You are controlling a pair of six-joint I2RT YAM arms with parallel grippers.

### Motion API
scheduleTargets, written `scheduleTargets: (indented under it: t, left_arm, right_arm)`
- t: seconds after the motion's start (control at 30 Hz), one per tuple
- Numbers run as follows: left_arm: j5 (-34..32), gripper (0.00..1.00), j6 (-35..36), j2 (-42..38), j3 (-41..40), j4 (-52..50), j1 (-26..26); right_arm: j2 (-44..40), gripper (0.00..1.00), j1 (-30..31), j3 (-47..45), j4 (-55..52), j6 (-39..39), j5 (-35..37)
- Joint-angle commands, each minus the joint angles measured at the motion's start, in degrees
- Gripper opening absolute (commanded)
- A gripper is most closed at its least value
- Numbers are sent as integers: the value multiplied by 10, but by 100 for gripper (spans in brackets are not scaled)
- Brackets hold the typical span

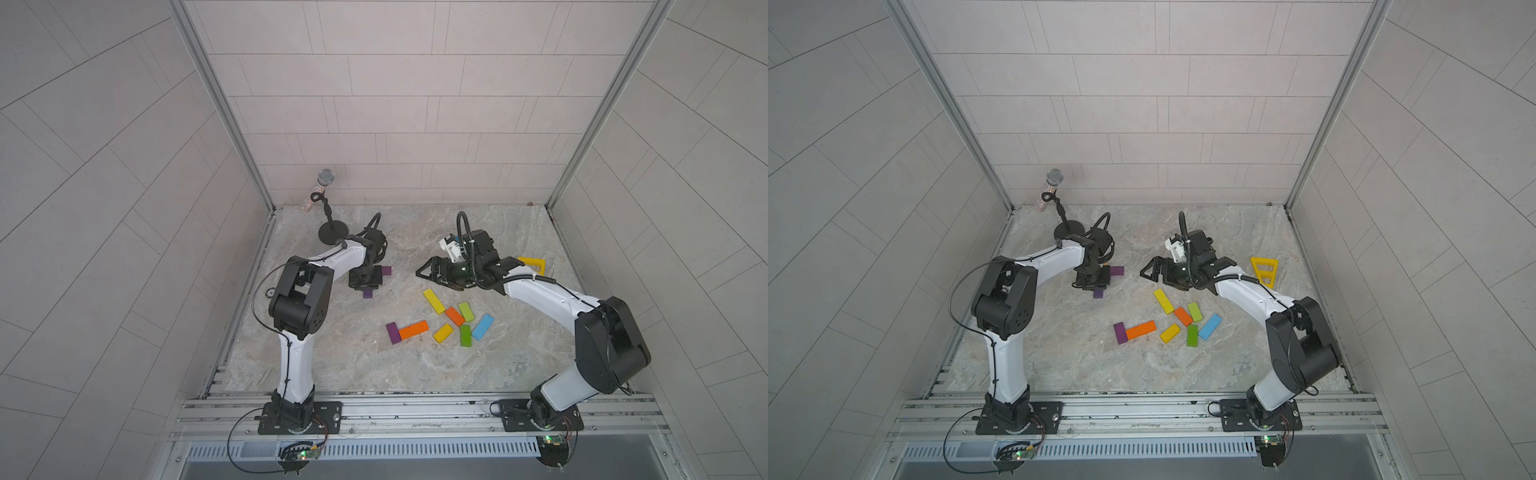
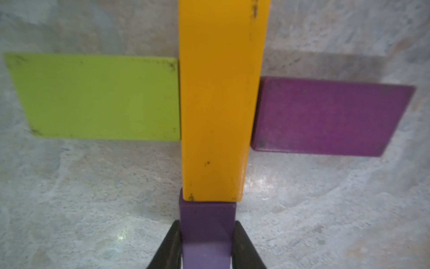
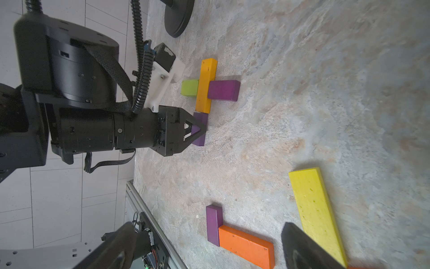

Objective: Assemble the letter t with building blocks
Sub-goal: Assemble the building block at the center of the board.

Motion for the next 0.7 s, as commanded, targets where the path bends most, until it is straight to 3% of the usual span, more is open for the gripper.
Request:
scheduleTargets:
  t: [0.0, 0.33, 0.67]
  left_arm:
    - [-1, 14, 11, 13, 12, -19, 3]
    - [8, 43, 12, 13, 11, -21, 3]
    - [-3, 52, 12, 5, 8, -19, 3]
  right_arm:
    - [2, 100, -2, 11, 5, 0, -2]
    - [2, 100, -2, 9, 5, 1, -5]
    - [-1, 100, -2, 7, 5, 1, -5]
